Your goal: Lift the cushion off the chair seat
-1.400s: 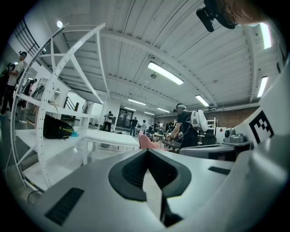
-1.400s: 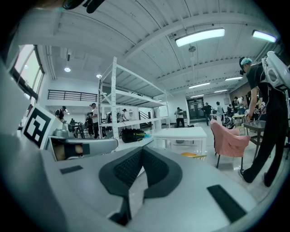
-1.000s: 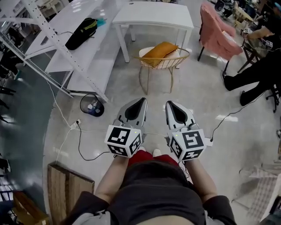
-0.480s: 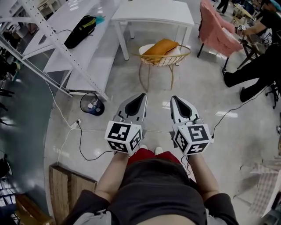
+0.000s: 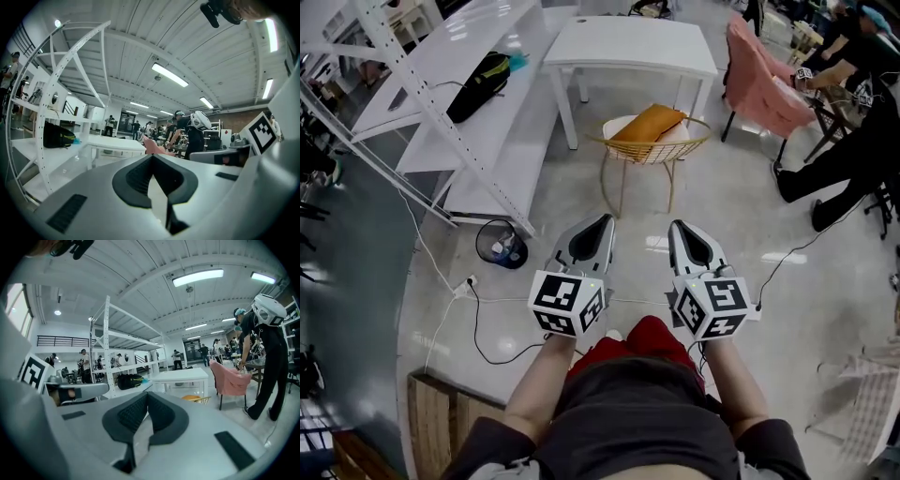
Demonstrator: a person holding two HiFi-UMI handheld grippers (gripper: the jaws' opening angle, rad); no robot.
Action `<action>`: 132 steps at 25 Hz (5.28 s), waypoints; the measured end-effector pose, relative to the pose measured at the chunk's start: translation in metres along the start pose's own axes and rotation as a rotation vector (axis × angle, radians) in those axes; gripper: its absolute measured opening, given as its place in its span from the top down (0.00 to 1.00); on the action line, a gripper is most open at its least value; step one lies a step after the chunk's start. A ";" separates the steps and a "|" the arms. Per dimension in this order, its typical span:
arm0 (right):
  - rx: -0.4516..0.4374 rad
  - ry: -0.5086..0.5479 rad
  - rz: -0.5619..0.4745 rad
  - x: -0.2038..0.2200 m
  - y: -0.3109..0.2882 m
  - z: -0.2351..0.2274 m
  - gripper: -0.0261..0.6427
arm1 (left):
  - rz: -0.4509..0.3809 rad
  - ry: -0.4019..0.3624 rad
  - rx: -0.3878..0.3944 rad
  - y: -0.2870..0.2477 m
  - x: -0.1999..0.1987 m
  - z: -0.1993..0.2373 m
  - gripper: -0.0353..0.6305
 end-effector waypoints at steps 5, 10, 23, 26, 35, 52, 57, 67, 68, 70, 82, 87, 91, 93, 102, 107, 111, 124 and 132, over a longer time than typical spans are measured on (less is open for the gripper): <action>0.011 -0.006 0.017 0.001 -0.012 0.003 0.93 | 0.003 0.028 -0.005 -0.004 0.002 0.015 0.93; 0.008 -0.006 0.022 -0.001 -0.031 0.002 0.93 | 0.020 0.037 0.006 -0.019 0.007 0.026 0.93; -0.020 -0.014 0.034 -0.008 -0.110 -0.018 0.93 | 0.046 0.036 -0.026 -0.078 0.010 0.076 0.93; -0.023 -0.019 0.043 -0.012 -0.137 -0.031 0.93 | 0.050 0.051 -0.045 -0.102 0.009 0.094 0.93; -0.033 -0.039 0.094 -0.022 -0.223 -0.078 0.93 | 0.107 0.064 -0.073 -0.186 0.010 0.143 0.93; -0.024 -0.049 0.163 -0.050 -0.357 -0.175 0.93 | 0.170 0.062 -0.084 -0.353 -0.005 0.208 0.93; -0.012 -0.061 0.178 -0.049 -0.375 -0.199 0.93 | 0.187 0.060 -0.072 -0.387 -0.006 0.213 0.93; 0.000 -0.069 0.180 -0.052 -0.398 -0.241 0.93 | 0.235 0.068 -0.078 -0.436 -0.001 0.213 0.93; 0.002 -0.072 0.179 -0.052 -0.400 -0.244 0.93 | 0.238 0.067 -0.078 -0.439 -0.002 0.213 0.93; 0.008 -0.080 0.176 -0.054 -0.404 -0.249 0.93 | 0.248 0.062 -0.077 -0.444 -0.002 0.214 0.93; 0.042 -0.102 0.169 -0.058 -0.414 -0.261 0.93 | 0.324 0.040 -0.035 -0.469 -0.006 0.233 0.77; 0.074 -0.094 0.179 -0.059 -0.427 -0.270 0.93 | 0.373 0.040 0.019 -0.495 0.001 0.246 0.68; 0.105 -0.093 0.199 -0.060 -0.442 -0.277 0.93 | 0.419 0.033 0.042 -0.517 0.007 0.263 0.62; 0.123 -0.099 0.212 -0.059 -0.453 -0.280 0.93 | 0.443 0.036 0.055 -0.529 0.011 0.276 0.59; 0.207 -0.112 0.278 -0.048 -0.505 -0.299 0.93 | 0.593 0.057 0.131 -0.587 0.038 0.320 0.51; 0.211 -0.134 0.327 -0.037 -0.531 -0.297 0.93 | 0.702 0.079 0.149 -0.611 0.065 0.339 0.46; 0.226 -0.151 0.355 -0.032 -0.544 -0.300 0.93 | 0.752 0.102 0.158 -0.624 0.086 0.349 0.43; 0.252 -0.195 0.459 -0.002 -0.570 -0.311 0.93 | 0.896 0.138 0.177 -0.657 0.143 0.382 0.41; 0.254 -0.212 0.504 0.018 -0.581 -0.312 0.93 | 0.953 0.158 0.191 -0.672 0.173 0.383 0.41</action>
Point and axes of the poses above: the fingertips, and each gripper's own axes: y backward along the fingers, z to its left, x out of its underside, the point moved 8 cm from there along y, backward along the fingers, and after that the axes turned 9 degrees about x, right-handed, at the moved point
